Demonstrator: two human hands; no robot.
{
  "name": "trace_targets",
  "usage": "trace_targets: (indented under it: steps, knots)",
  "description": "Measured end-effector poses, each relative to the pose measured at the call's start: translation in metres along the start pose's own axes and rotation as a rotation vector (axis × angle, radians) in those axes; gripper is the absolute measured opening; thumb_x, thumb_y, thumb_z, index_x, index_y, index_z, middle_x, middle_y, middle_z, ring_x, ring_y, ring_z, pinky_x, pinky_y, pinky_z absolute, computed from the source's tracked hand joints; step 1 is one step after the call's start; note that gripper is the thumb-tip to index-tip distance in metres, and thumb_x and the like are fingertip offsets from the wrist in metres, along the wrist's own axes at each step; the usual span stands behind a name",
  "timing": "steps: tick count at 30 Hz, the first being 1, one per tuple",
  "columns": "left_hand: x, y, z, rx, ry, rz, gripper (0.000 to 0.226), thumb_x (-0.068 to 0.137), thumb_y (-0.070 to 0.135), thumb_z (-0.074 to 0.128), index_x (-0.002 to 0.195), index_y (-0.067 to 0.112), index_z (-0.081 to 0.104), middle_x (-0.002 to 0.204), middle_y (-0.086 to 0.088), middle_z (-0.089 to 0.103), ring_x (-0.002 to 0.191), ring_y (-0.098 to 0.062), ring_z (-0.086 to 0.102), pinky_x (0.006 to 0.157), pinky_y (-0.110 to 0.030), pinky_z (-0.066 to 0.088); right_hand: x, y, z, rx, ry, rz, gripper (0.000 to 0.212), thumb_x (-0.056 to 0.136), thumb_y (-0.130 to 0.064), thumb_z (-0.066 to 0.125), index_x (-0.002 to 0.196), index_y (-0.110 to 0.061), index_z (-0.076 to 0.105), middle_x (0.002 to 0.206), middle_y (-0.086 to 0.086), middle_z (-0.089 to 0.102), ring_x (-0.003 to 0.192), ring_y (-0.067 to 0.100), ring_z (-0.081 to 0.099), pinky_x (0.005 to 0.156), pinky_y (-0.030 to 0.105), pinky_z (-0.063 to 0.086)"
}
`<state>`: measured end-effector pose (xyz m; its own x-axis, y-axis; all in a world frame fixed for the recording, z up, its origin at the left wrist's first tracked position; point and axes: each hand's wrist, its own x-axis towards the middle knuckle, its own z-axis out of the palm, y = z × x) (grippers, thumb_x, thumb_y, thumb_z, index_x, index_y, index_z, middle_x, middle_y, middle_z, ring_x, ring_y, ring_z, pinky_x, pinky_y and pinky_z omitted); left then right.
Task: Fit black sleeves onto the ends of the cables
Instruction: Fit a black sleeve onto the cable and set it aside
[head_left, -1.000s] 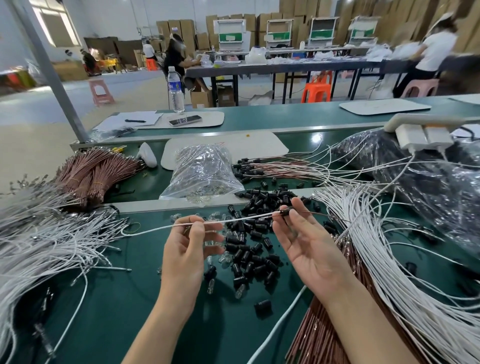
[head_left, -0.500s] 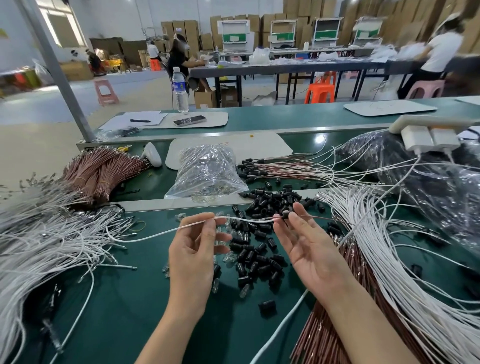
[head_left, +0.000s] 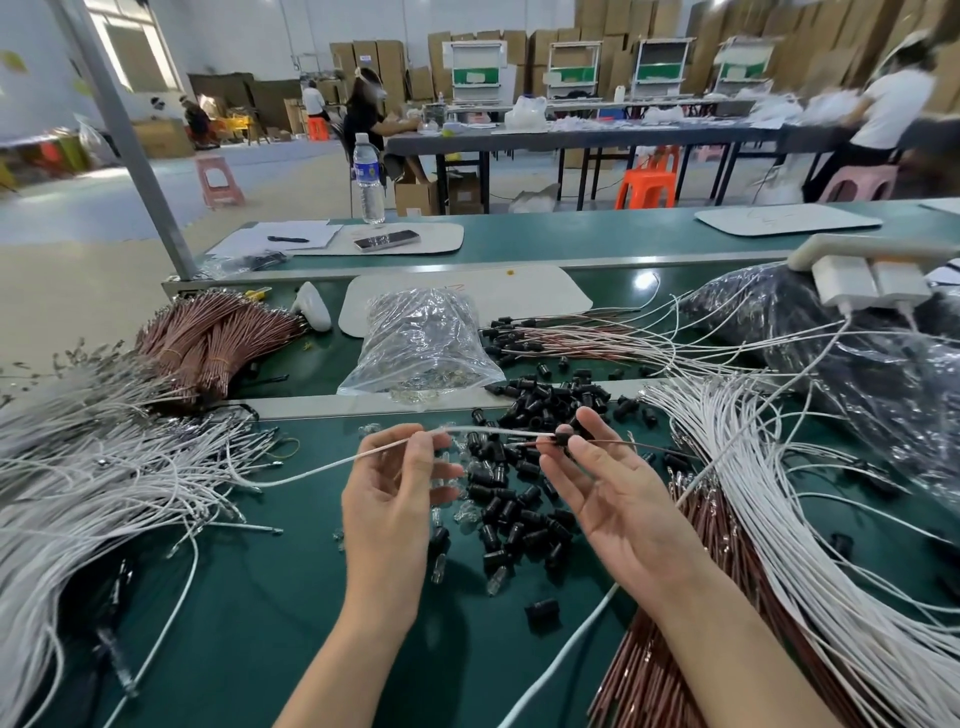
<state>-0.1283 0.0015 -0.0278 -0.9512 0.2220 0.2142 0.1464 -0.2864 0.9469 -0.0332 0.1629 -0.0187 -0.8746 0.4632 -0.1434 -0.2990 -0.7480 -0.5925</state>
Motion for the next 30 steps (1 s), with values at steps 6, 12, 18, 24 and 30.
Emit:
trace_targets:
  steps: [6,12,18,24,30]
  knots:
    - [-0.003,-0.008,0.005,0.094,-0.151,-0.069,0.031,0.084,0.041,0.066,0.102,0.016,0.069,0.089,-0.001,0.077,0.081,-0.012,0.071,0.077,-0.024,0.057,0.000,0.011,0.008,-0.113,-0.031,-0.008,0.046,0.078,0.002,0.067,0.123,-0.006,0.063,0.101,0.015,0.075,0.095,0.030,0.075,0.075,0.032,0.063]
    - [-0.005,-0.010,0.006,0.213,-0.163,-0.041,0.013,0.095,0.032,0.067,0.095,0.019,0.071,0.082,0.000,0.074,0.079,-0.018,0.070,0.076,-0.033,0.059,0.000,0.016,0.009,-0.179,-0.052,-0.006,0.043,0.078,0.001,0.067,0.120,-0.008,0.064,0.104,0.014,0.074,0.095,0.031,0.075,0.081,0.036,0.063]
    - [-0.009,-0.008,0.007,0.244,-0.114,-0.002,0.013,0.098,0.033,0.064,0.095,0.022,0.070,0.079,0.001,0.073,0.076,-0.024,0.068,0.071,-0.039,0.058,0.000,0.020,0.008,-0.145,-0.060,0.005,0.045,0.077,0.002,0.067,0.121,-0.008,0.064,0.107,0.014,0.074,0.096,0.030,0.075,0.078,0.035,0.063]
    - [-0.009,-0.005,0.009,0.147,-0.145,-0.047,0.013,0.096,0.029,0.063,0.098,0.017,0.070,0.086,0.000,0.076,0.078,-0.013,0.071,0.064,-0.020,0.056,-0.001,0.021,0.008,-0.102,-0.059,0.026,0.046,0.077,0.001,0.068,0.123,-0.007,0.063,0.108,0.016,0.075,0.096,0.029,0.075,0.075,0.032,0.063]
    - [-0.011,-0.003,0.011,0.083,-0.182,-0.038,0.023,0.089,0.031,0.065,0.101,0.011,0.068,0.088,-0.006,0.076,0.082,-0.015,0.072,0.066,-0.021,0.057,0.000,0.023,0.007,-0.073,-0.035,0.022,0.047,0.076,0.001,0.068,0.122,-0.005,0.063,0.104,0.017,0.075,0.094,0.030,0.076,0.073,0.032,0.063]
